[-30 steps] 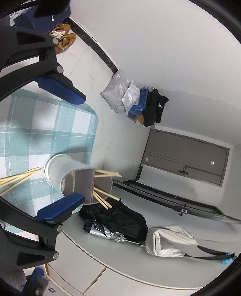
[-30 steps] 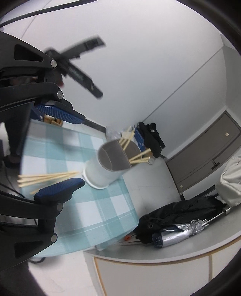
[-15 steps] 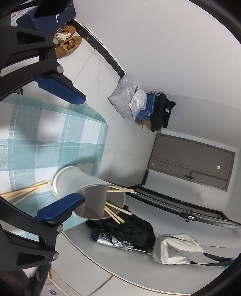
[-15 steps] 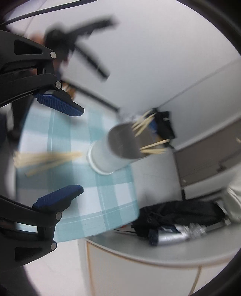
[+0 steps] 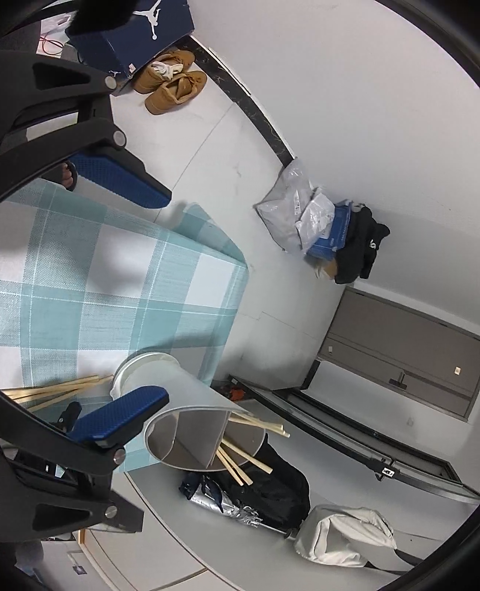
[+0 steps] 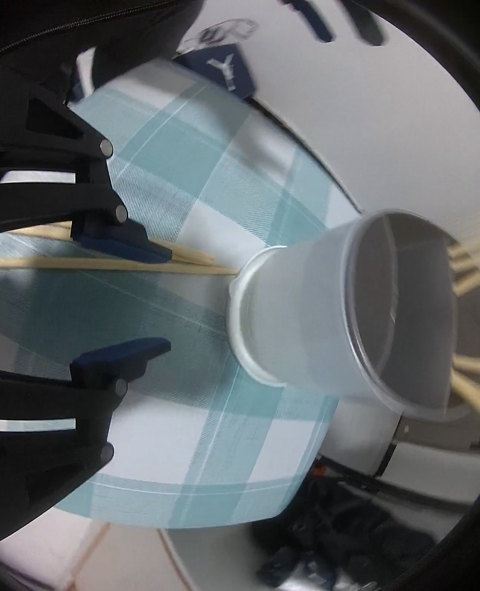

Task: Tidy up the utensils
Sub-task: 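Lower both grippers to the chopstick pile and pinch one chopstick each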

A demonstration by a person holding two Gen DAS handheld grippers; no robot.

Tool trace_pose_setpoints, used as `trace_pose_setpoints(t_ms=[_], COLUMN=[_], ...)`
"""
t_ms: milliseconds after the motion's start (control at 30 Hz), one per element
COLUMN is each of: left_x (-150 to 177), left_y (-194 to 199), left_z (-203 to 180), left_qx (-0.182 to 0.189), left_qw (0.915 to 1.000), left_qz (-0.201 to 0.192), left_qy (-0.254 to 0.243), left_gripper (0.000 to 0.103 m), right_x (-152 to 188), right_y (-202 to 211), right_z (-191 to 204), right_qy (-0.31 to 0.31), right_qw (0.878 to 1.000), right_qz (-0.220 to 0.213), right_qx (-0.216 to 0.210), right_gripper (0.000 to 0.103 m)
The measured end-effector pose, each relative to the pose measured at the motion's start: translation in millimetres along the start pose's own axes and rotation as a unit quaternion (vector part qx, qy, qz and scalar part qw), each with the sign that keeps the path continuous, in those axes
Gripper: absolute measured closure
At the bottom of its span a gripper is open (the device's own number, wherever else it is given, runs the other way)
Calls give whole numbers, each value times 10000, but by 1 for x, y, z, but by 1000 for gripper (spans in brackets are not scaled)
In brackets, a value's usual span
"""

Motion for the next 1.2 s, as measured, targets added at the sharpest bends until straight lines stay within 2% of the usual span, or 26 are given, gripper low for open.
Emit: trace_pose_setpoints(t_ms=[133, 433, 600, 633, 733, 767, 833, 933, 1033, 1100, 1200], left_x=[1, 0, 4, 5, 8, 11, 20, 41, 72, 90, 113], left_y=[1, 0, -4, -4, -6, -8, -13, -22, -31, -36, -39], left_z=[0, 0, 9, 11, 15, 15, 11, -4, -32, -49, -66], left_qx=[-59, -172, -302, -350, -387, -375, -371, -186, -1, -11, 71], left_qw=[10000, 9996, 9993, 9991, 9990, 9990, 9984, 9956, 9878, 9812, 9719], left_qz=[6, -5, 76, 100, 201, 252, 416, 895, 1456, 1690, 2001], left_qy=[-43, -209, -216, -202, -81, -43, -80, -190, -556, -929, -1240], left_gripper=[8, 8, 8, 8, 8, 8, 8, 8, 8, 8, 8], right_x=[4, -7, -15, -17, -17, -14, -13, -11, -10, -8, -2], right_y=[-15, -29, -33, -33, -31, -28, -27, -12, 6, 20, 38], right_z=[8, 22, 26, 22, 19, 18, 15, -3, -26, -43, -68], right_qy=[268, 499, 312, 265, 143, 72, -47, -416, -965, -1370, -1836], right_qw=[9993, 9986, 9995, 9996, 9999, 9999, 9998, 9985, 9941, 9884, 9798], right_qz=[251, 152, 60, 35, -66, -74, -110, -227, -342, -444, -621], right_qx=[-27, -44, -66, -66, -40, -102, -131, -290, -370, -478, -500], right_gripper=[80, 80, 80, 83, 98, 98, 98, 98, 98, 98, 98])
Point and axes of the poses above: each gripper's, at about its wrist camera, not at the fingertips, and y roughly against the way its jaws point, z to its left, x to its underside, the point moved 9 cm from there along -y, roughly the way its jaws point, and after that the axes turned 8 degrees about -z, right-handed, at the moved point
